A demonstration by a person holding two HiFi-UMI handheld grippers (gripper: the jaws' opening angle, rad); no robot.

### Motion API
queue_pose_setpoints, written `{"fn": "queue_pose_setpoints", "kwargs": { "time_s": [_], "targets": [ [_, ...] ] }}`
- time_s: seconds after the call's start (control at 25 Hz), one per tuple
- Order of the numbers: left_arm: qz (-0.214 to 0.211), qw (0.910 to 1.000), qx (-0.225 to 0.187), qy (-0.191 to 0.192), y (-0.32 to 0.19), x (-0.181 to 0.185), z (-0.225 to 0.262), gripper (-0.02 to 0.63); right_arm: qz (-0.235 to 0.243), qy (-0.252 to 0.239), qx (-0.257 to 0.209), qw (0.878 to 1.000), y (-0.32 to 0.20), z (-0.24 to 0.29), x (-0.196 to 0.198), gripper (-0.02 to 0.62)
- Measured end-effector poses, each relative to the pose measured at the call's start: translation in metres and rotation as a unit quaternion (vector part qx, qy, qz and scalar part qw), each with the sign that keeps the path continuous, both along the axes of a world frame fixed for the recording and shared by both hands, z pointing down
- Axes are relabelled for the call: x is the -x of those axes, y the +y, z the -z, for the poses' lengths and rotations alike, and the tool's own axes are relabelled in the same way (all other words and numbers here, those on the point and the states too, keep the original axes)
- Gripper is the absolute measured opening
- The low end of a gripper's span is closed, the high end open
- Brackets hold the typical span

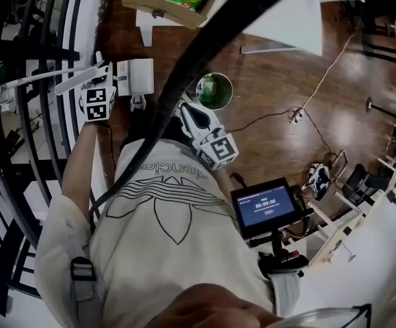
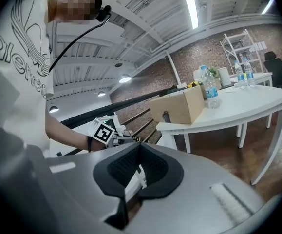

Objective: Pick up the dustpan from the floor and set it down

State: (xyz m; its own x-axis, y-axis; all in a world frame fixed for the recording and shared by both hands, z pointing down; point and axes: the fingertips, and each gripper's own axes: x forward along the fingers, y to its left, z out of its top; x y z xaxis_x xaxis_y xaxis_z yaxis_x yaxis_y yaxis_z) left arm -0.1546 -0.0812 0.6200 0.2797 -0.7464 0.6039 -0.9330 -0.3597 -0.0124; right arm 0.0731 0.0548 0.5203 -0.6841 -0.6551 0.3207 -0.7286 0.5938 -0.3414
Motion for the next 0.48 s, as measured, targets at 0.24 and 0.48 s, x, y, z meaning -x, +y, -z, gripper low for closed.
{"fn": "queue_pose_setpoints", "kwargs": {
  "time_s": [0.24,0.48],
  "targets": [
    [-0.011,0.9999,-0.004,-0.003,-0.02,0.002,-0.026,0.049,0.003,0.007,0.028,1.0,0.008,-0.002,0.005,0.002],
    [-0.02,0.9992,0.024,-0.027,-0.024,0.004,-0.069,0.051,-0.005,0.019,0.05,0.999,0.016,-0.007,-0.001,0.002]
  ]
}}
